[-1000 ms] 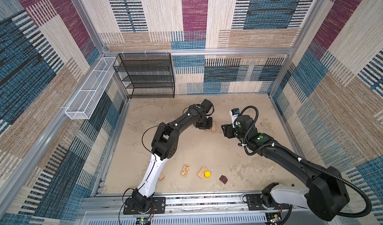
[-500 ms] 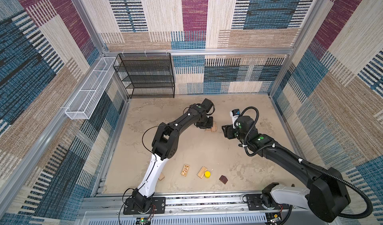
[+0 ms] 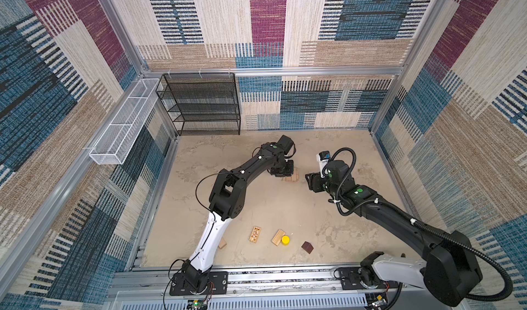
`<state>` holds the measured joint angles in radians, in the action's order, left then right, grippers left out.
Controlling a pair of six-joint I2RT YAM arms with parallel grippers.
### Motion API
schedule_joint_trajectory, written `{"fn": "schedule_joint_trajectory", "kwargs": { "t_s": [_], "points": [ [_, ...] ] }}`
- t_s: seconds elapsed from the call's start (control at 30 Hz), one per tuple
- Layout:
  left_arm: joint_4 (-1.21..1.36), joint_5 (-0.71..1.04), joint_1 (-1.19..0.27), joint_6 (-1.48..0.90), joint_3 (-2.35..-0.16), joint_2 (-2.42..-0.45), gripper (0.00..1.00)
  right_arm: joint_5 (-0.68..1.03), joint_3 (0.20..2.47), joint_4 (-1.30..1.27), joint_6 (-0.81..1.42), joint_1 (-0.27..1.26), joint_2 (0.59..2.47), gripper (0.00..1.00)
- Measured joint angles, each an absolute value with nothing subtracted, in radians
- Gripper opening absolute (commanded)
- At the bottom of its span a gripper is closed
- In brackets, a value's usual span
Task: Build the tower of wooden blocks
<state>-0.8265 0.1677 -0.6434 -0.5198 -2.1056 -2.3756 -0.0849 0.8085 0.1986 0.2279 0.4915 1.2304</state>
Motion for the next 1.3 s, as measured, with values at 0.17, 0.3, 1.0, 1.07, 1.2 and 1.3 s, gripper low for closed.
{"fn": "schedule_joint_trajectory", "kwargs": {
  "t_s": [0.17,0.3,1.0,1.07,1.2,1.3],
  "points": [
    [-0.829,0.163,-0.643,-0.516,-2.112,-2.365,0.30,-0.075,0.809,0.198,0.232,0.491,1.250,0.61],
    [-0.833,0.154,-0.641,-0.504,-2.126,-2.334,0.22,-0.039,0.836,0.198,0.239,0.479,1.314,0.46],
    [-0.858,0.152,-0.572,-0.209,-1.991,-2.146,0.00,0.150,1.076,0.117,0.312,0.373,1.779,0.04],
    [-0.856,0.165,-0.570,-0.202,-1.967,-2.142,0.00,0.159,1.080,0.117,0.315,0.368,1.803,0.04],
    [-0.842,0.183,-0.561,-0.182,-1.942,-2.132,0.00,0.173,1.081,0.120,0.326,0.364,1.828,0.05],
    [-0.824,0.190,-0.558,-0.164,-1.933,-2.126,0.00,0.176,1.090,0.121,0.332,0.364,1.837,0.05]
  ]
}}
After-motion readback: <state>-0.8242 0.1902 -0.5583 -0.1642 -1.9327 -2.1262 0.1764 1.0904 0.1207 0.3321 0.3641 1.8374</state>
